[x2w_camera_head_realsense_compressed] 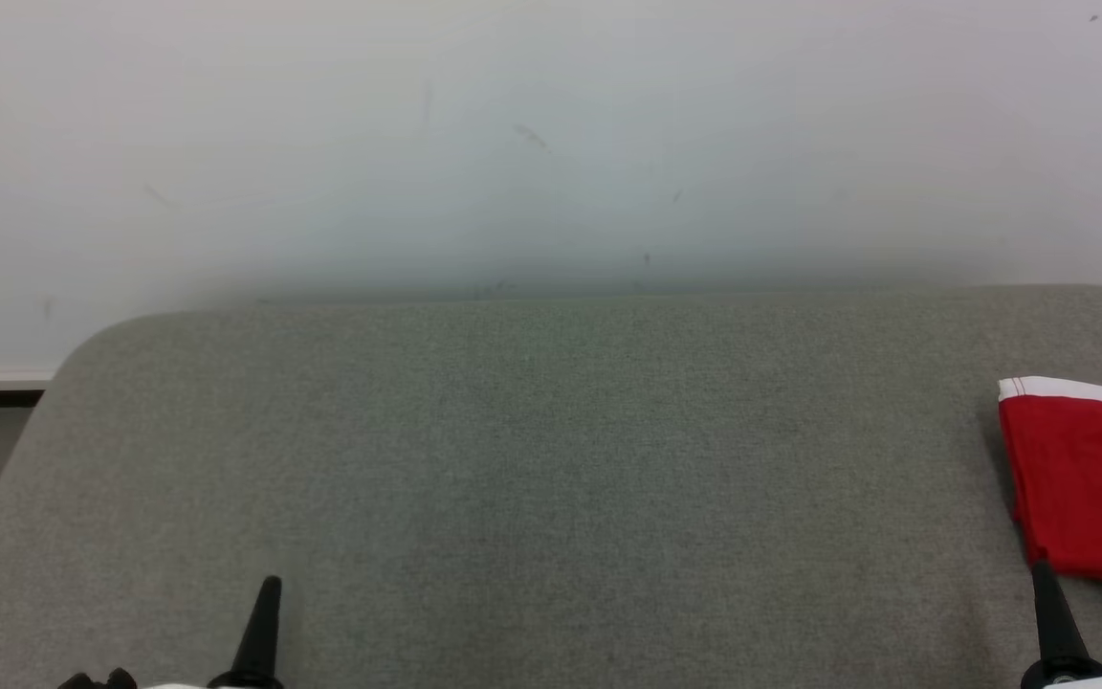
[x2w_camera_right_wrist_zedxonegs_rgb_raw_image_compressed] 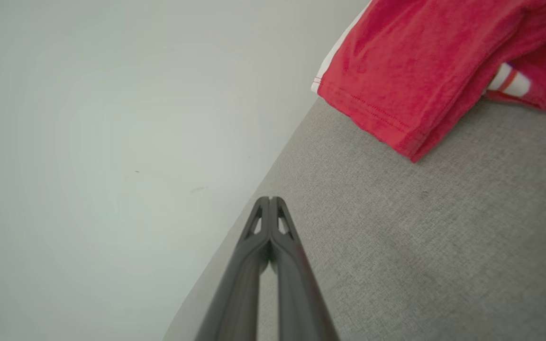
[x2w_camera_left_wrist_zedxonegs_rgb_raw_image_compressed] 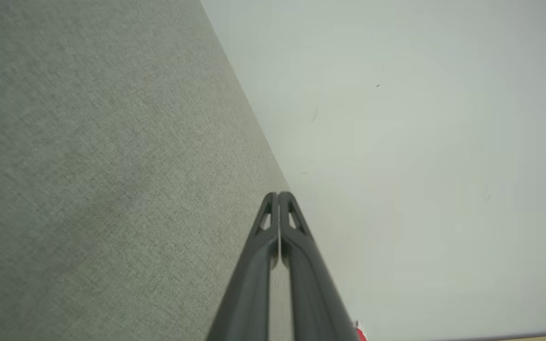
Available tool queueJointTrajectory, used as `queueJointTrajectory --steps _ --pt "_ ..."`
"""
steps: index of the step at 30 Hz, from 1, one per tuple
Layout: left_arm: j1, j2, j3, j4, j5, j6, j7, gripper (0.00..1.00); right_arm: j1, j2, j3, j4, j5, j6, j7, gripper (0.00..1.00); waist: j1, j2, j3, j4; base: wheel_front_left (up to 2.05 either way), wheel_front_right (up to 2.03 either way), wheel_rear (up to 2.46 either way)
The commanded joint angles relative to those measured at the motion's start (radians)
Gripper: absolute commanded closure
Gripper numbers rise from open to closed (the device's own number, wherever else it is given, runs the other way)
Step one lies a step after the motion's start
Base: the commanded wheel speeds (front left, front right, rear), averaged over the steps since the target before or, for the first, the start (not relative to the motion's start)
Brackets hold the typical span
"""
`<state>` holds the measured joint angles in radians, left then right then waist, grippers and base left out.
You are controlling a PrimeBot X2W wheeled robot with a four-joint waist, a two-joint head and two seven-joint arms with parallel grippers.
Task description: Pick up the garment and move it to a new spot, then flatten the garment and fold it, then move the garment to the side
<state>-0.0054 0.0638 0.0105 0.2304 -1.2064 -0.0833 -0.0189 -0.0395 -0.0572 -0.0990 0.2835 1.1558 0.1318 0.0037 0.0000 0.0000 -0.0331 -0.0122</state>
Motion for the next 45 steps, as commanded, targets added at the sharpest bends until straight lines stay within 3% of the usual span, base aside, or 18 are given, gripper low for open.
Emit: queueJointTrajectory --steps 1,45 --pt "-0.026 0.008 0.009 -0.004 -0.034 -0.008 0.008 1.00 -0.024 -0.001 -0.004 -0.014 0.039 -0.001 0.010 1.00 0.0000 0.0000 0.002 0.001 0.00 0.00 0.00" --pt "-0.098 0.004 0.076 0.012 -0.373 -0.045 0.106 1.00 -0.068 0.006 -0.016 -0.039 0.405 -0.002 0.100 1.00 0.0000 0.0000 0.031 0.010 0.00 0.00 0.00"
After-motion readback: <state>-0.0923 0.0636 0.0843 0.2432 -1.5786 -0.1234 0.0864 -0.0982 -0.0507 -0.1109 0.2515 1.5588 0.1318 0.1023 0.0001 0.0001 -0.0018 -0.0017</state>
